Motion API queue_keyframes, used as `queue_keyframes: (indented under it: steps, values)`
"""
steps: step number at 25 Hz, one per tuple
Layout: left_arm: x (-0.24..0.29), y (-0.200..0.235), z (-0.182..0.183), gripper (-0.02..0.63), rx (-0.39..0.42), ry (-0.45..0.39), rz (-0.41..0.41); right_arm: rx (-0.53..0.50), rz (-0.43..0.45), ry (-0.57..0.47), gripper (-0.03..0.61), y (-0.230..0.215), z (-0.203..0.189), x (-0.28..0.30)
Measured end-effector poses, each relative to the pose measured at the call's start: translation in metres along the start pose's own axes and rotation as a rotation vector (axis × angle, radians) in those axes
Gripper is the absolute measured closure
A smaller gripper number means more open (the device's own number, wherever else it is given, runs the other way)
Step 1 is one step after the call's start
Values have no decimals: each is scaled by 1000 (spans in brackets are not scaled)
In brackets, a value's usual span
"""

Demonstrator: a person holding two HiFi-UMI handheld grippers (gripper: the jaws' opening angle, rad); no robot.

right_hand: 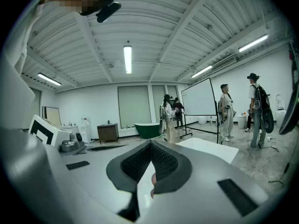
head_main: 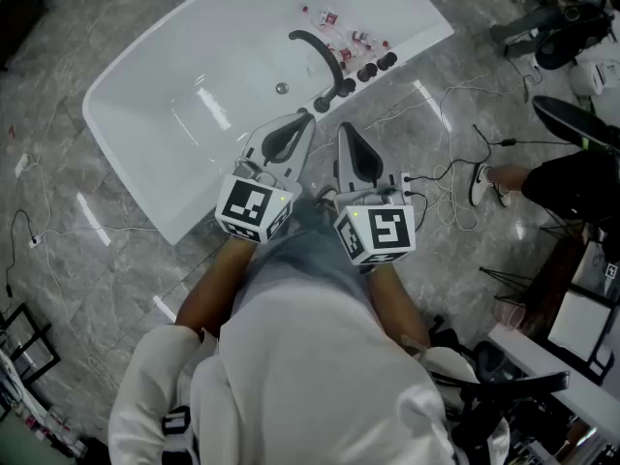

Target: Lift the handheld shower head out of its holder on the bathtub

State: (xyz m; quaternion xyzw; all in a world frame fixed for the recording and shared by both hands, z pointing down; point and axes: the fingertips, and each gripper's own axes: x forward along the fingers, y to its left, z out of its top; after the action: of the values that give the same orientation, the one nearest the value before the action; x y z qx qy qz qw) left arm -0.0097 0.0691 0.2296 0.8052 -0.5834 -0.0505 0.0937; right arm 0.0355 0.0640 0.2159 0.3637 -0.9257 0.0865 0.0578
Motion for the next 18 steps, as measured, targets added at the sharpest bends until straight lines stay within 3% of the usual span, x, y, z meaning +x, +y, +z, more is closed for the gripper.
queue_keyframes:
  steps: [6, 10, 18]
  values:
    - [-7, 22, -3, 595, -82, -16, 23, -9, 41, 15, 563, 9, -7, 16]
    - [-11, 31, -1, 595, -87, -25, 36, -2, 48, 19, 563, 11, -12, 21]
    - [9, 49, -32, 594, -16, -7, 26, 40, 45, 24, 561, -4, -28, 55]
